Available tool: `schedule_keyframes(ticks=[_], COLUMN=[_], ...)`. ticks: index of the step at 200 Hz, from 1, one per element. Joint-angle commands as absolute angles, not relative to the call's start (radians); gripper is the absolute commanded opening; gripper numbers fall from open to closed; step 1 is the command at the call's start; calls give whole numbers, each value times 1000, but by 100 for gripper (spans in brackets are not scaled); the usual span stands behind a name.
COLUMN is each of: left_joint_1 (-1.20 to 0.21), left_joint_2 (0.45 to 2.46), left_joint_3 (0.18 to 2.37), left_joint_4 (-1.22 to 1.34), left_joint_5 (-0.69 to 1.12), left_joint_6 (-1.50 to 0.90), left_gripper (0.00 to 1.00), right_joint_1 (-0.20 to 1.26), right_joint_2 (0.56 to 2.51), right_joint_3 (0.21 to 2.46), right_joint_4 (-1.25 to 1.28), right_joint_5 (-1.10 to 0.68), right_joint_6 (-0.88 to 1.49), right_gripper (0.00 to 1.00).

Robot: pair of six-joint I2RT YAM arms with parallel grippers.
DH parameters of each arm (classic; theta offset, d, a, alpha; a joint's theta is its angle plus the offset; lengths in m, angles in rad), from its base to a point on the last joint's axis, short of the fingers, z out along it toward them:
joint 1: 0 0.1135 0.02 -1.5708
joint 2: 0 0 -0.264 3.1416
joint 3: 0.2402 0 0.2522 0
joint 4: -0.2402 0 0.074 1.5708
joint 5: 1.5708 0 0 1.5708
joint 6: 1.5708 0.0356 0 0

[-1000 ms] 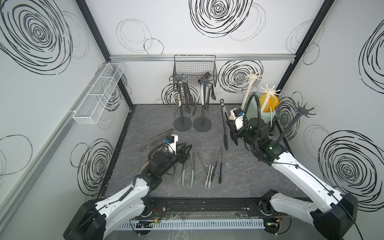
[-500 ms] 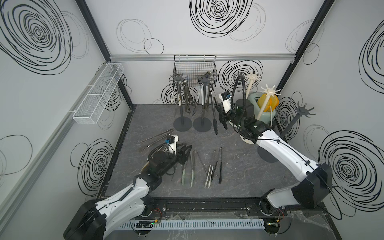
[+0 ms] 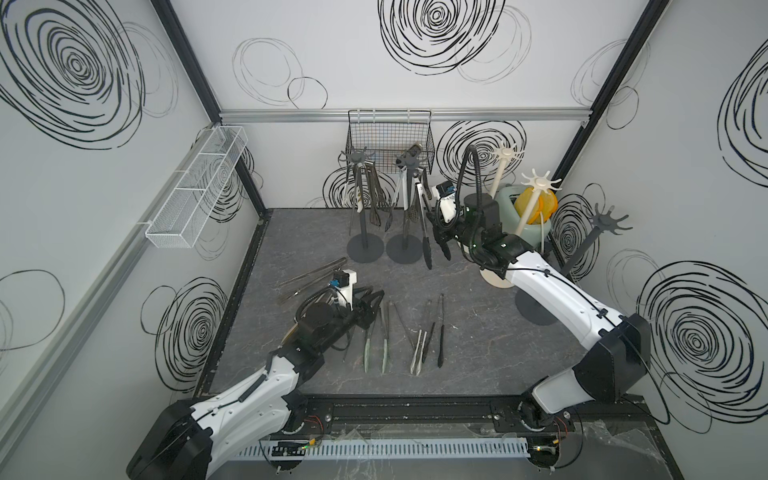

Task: Hang food tongs on kitchen utensil racks
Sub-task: Hang the food tongs on the rack.

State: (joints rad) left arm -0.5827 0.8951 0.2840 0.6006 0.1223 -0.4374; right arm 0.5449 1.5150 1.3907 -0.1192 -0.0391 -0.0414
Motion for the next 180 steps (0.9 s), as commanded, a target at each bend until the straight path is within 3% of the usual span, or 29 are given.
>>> schedule_keyframes(ticks=[1,180], left_joint_1=[-585,-580], left_joint_2=[895,899], left_joint_3=[281,268], left_joint_4=[645,656], left_joint_5=[125,127], left_joint_6=[-431,-431], left_gripper=[47,47], right_joint_1=[537,528], right_joint_2=[1508,1580], right_joint_3=[1430,1456], right_joint_4=[-103,-97], right_joint_5=[-48,-19], right_joint_6=[-31,17], right_gripper=[0,0])
